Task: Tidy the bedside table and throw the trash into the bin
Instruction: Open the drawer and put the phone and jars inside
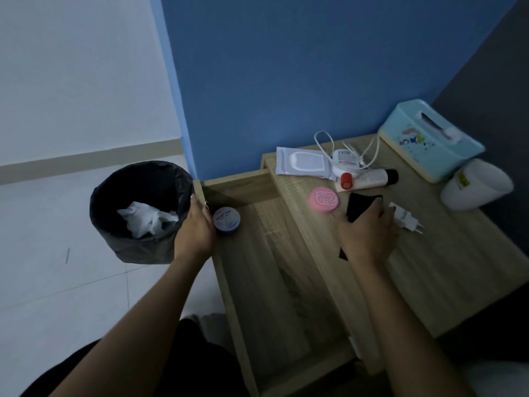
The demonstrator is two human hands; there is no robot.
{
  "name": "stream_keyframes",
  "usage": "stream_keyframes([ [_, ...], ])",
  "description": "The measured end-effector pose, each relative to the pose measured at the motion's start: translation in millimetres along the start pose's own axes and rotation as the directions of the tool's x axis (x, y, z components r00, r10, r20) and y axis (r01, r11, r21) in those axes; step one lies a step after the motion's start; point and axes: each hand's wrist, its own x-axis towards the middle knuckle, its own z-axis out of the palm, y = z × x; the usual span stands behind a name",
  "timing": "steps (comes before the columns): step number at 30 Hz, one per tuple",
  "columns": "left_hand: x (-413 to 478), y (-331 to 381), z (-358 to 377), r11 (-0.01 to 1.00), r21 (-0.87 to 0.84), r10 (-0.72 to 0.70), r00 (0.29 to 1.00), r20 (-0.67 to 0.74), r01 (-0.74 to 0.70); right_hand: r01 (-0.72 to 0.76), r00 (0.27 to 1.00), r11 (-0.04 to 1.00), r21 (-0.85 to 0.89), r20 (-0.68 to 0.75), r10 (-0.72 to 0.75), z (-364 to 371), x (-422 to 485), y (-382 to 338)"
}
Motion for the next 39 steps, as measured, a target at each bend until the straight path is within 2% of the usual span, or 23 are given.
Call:
stream_keyframes([
  [9, -2, 2, 0, 1.0, -0.013, 0.001, 1.0, -0.003, -0.001, 0.09, 0.996, 0.992, 0.084, 0.001, -0.091, -1, -3, 17],
  [14, -2, 2, -2, 1.0, -0.03, -0.002, 1.0, -0.013, 0.002, 0.155, 0.988, 0.919, 0.364, -0.041, -0.15, -35, -33, -3],
  [18, -1, 0, -1, 0.998, -0.059, 0.007, 1.0, -0.029, -0.009, 0.219, 0.946, 0.869, 0.445, 0.12, -0.3, -27, -87, -35],
  [21, 0, -2, 1, 0.998, -0.06, 0.011, 1.0, -0.024, -0.013, 0.309, 0.866, 0.853, 0.42, 0.246, -0.435, 13, -116, -49],
  [26, 2, 1, 2, 0.999, -0.042, 0.006, 1.0, -0.012, -0.006, 0.313, 0.713, 0.872, 0.376, 0.514, -0.477, 94, -135, -52],
  [30, 3, -2, 4, 0.998, -0.055, 0.026, 0.999, -0.028, -0.027, 0.415, 0.707, 0.875, 0.25, 0.516, -0.483, 140, -134, -51],
  [33, 2, -2, 5, 0.999, -0.042, 0.024, 0.999, -0.029, -0.025, 0.442, 0.665, 0.85, 0.287, 0.531, -0.525, 157, -131, -48],
  [37, 3, -1, 4, 0.999, -0.043, 0.019, 0.999, -0.027, -0.02, 0.496, 0.657, 0.819, 0.287, 0.492, -0.571, 180, -128, -45],
  [39, 3, -3, 5, 0.999, -0.033, 0.014, 0.999, -0.034, -0.015, 0.48, 0.633, 0.826, 0.295, 0.536, -0.559, 182, -127, -47],
])
